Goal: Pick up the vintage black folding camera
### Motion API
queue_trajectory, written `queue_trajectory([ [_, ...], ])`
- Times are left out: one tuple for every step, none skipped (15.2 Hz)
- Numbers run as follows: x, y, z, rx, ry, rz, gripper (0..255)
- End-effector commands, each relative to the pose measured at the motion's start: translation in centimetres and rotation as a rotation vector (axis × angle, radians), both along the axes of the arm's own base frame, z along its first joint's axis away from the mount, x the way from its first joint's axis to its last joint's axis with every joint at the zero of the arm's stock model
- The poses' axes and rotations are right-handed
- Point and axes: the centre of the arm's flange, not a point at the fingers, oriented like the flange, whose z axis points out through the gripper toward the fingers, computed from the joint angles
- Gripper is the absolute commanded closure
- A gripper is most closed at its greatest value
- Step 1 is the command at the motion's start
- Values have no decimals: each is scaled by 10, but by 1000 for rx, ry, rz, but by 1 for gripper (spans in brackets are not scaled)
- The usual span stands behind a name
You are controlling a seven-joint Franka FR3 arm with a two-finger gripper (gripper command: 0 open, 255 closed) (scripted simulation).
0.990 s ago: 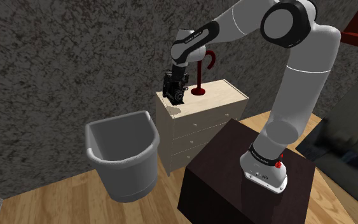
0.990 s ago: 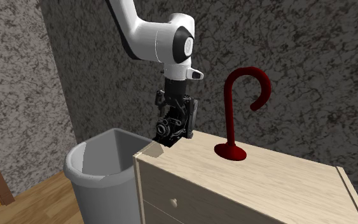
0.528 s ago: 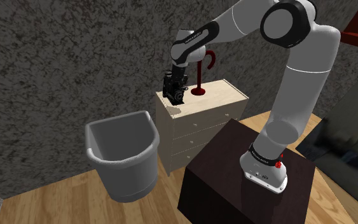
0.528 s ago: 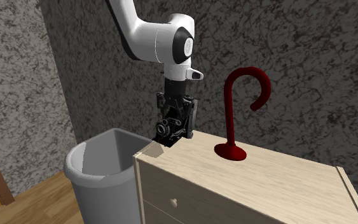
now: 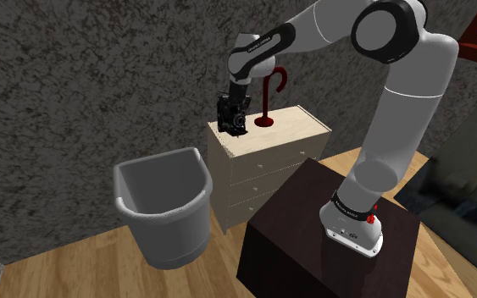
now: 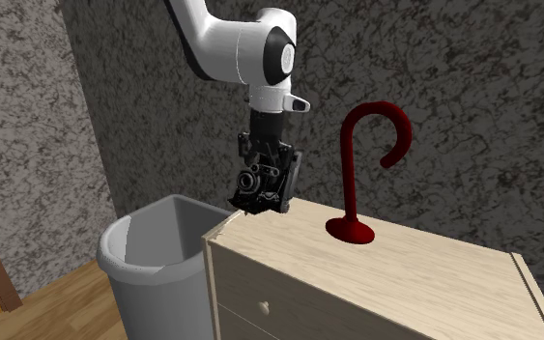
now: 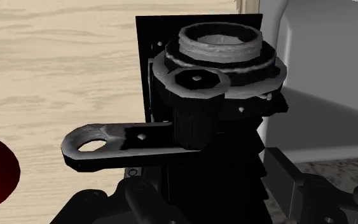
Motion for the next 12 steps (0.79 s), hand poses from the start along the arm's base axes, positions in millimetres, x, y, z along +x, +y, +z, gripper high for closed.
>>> queue_trajectory([
  [0,0,11,0,-1,0,255],
  [0,0,17,0,-1,0,255],
  [0,0,22,0,-1,0,255],
  [0,0,27,0,-1,0,255],
  [0,0,32,0,-1,0,255],
  [0,0,38,0,-1,0,255],
  [0,0,43,0,-1,0,255],
  [0,0,48,0,-1,0,255],
  [0,0,53,0,-1,0,255],
  [0,0,59,0,-1,0,255],
  [-1,0,60,0,-1,0,255],
  [-1,0,60,0,-1,0,255],
])
